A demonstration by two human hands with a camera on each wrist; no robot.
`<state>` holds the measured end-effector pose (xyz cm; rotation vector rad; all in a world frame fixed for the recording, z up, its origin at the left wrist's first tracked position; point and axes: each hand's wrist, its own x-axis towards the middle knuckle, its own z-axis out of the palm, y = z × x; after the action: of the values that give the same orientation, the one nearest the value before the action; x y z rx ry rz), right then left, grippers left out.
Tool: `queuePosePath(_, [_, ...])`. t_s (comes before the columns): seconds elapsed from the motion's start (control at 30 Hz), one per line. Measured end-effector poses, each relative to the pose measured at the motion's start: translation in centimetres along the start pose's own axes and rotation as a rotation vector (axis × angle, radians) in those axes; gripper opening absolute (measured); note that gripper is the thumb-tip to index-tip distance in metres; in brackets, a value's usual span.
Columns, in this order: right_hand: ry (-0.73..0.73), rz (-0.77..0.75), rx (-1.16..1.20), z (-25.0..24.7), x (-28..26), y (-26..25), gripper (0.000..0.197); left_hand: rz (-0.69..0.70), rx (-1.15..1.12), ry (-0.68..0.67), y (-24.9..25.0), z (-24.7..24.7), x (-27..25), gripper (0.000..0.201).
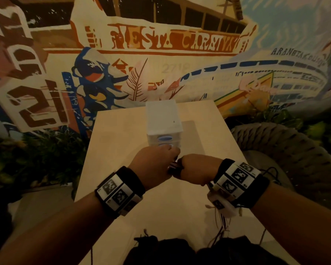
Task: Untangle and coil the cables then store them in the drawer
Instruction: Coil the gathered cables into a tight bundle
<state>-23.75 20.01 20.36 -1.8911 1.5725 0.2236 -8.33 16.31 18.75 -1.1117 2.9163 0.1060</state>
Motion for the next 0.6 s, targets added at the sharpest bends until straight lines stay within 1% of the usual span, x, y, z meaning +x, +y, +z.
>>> queuePosePath(0.03, [-0.025, -0.006, 0.078, -0.3, -0.2, 0.4, 0.036, 0.018, -0.034, 0.032, -0.2, -0.1, -0.2, 0.039])
queuePosePath(0.07, [-0.046, 0.004, 0.163, -0.6, -0.4, 0.9, 0.032, 0.068, -0.059, 0.063, -0.3, -0.4, -0.4, 0.050])
queuePosePath(0.1, [-0.065, 0.017, 0.227, -0.8, -0.7, 1.3, 0.028, 0.107, -0.084, 0.095, -0.7, -0.5, -0.6, 0.063])
queuePosePath(0.13, [-0.070, 0.023, 0.278, -1.0, -0.9, 1.7, 0.027, 0.102, -0.123, 0.108, -1.0, -0.8, -0.8, 0.078])
queuePosePath(0.2, [-0.039, 0.011, 0.368, -1.1, -1.1, 2.8, 0.027, 0.020, -0.312, 0.138, -1.9, -1.1, -1.4, 0.102])
queuePosePath(0.23, [-0.015, -0.015, 0.419, -1.2, -1.3, 3.1, 0.026, -0.031, -0.453, 0.148, -2.4, -1.1, -1.7, 0.111])
queuePosePath(0.27, [0.003, -0.047, 0.475, -1.3, -1.5, 3.3, 0.027, -0.070, -0.604, 0.152, -2.8, -1.1, -1.9, 0.116])
queuePosePath(0.3, [0.017, -0.086, 0.539, -1.5, -1.8, 3.4, 0.030, -0.084, -0.732, 0.157, -3.0, -1.1, -2.1, 0.114])
queuePosePath(0.33, [0.020, -0.120, 0.604, -1.6, -2.0, 3.3, 0.031, -0.081, -0.820, 0.152, -2.9, -1.0, -2.1, 0.104])
queuePosePath(0.37, [0.015, -0.150, 0.660, -1.6, -2.3, 3.0, 0.032, -0.057, -0.876, 0.135, -2.7, -0.8, -2.0, 0.091])
queuePosePath(0.43, [-0.002, -0.195, 0.716, -1.6, -2.6, 2.2, 0.030, 0.036, -0.968, 0.076, -1.4, -0.9, -1.5, 0.061])
queuePosePath(0.5, [-0.035, -0.224, 0.713, -1.6, -2.7, 1.4, 0.030, 0.117, -1.119, 0.037, 0.2, -1.3, -0.7, 0.040])
queuePosePath(0.57, [-0.054, -0.283, 0.721, -1.4, -2.8, 1.0, 0.033, 0.161, -1.255, 0.074, 1.4, -2.6, -0.2, 0.025])
queuePosePath(0.6, [-0.043, -0.311, 0.770, -1.4, -2.8, 1.0, 0.032, 0.155, -1.271, 0.109, 1.6, -3.3, -0.1, 0.030])
